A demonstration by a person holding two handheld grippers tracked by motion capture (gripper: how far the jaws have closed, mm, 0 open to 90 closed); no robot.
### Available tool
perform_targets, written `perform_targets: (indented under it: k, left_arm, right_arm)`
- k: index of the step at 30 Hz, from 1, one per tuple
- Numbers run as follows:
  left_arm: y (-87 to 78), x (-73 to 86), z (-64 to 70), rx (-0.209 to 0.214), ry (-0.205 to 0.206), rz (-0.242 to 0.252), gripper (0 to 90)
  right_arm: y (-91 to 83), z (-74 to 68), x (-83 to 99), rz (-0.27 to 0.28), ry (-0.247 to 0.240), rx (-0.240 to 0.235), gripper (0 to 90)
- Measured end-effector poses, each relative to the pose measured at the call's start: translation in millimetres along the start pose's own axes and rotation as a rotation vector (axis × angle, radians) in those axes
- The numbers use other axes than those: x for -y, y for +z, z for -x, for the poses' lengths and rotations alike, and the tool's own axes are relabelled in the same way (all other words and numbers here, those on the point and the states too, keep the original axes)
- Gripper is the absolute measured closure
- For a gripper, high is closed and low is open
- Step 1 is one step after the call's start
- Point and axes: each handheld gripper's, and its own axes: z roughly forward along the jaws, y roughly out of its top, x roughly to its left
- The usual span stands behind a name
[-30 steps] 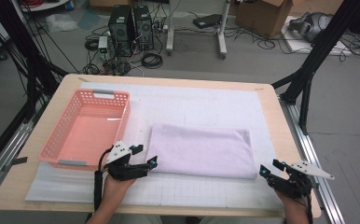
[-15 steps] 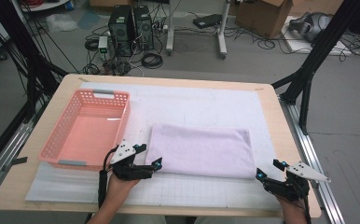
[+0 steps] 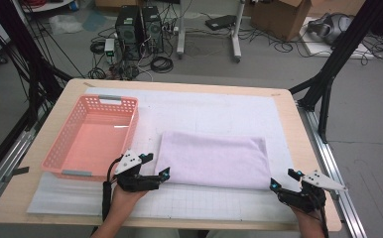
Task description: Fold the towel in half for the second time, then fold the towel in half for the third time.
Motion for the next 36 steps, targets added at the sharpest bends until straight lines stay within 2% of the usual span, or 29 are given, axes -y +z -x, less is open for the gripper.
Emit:
perform_targets:
  k: [5,8,12,18,21,25,33,36]
  left_arm:
    - [0.6,0.3,1.8,0.006,-0.006,-0.008,17.4]
    - [2.7,1.3,1.8,0.004,-0.003,-0.029,17.8]
    - [3.2,1.8,1.2,-0.007,-0.010,-0.042,19.2]
    - [7.4,3.6,-0.2,0.002,-0.033,-0.096,21.7]
    - [9.7,4.5,-0.3,-0.033,-0.043,-0.124,22.2]
    - [10.8,6.5,-1.0,-0.059,-0.050,-0.173,23.2]
    - [7.5,8.8,-2.2,-0.122,-0.077,-0.226,34.6]
    - [7.2,9.8,-1.2,-0.129,-0.077,-0.266,41.0]
  right_arm:
    - [2.3,-1.3,-0.7,-0.006,-0.005,-0.006,20.2]
    - [2.4,-1.2,-0.9,-0.009,-0.004,-0.008,20.2]
    - [3.1,-0.4,-0.8,0.000,0.024,-0.020,20.2]
    - [6.0,-1.7,-1.1,-0.019,0.017,-0.043,20.2]
    - [10.0,-0.6,-1.0,-0.038,0.014,-0.058,19.4]
    - [14.2,-2.4,-1.5,-0.051,0.012,-0.078,19.0]
    - [24.5,-5.1,-3.4,-0.063,-0.001,-0.096,19.0]
    - [29.7,-9.7,-7.0,-0.057,-0.005,-0.106,19.0]
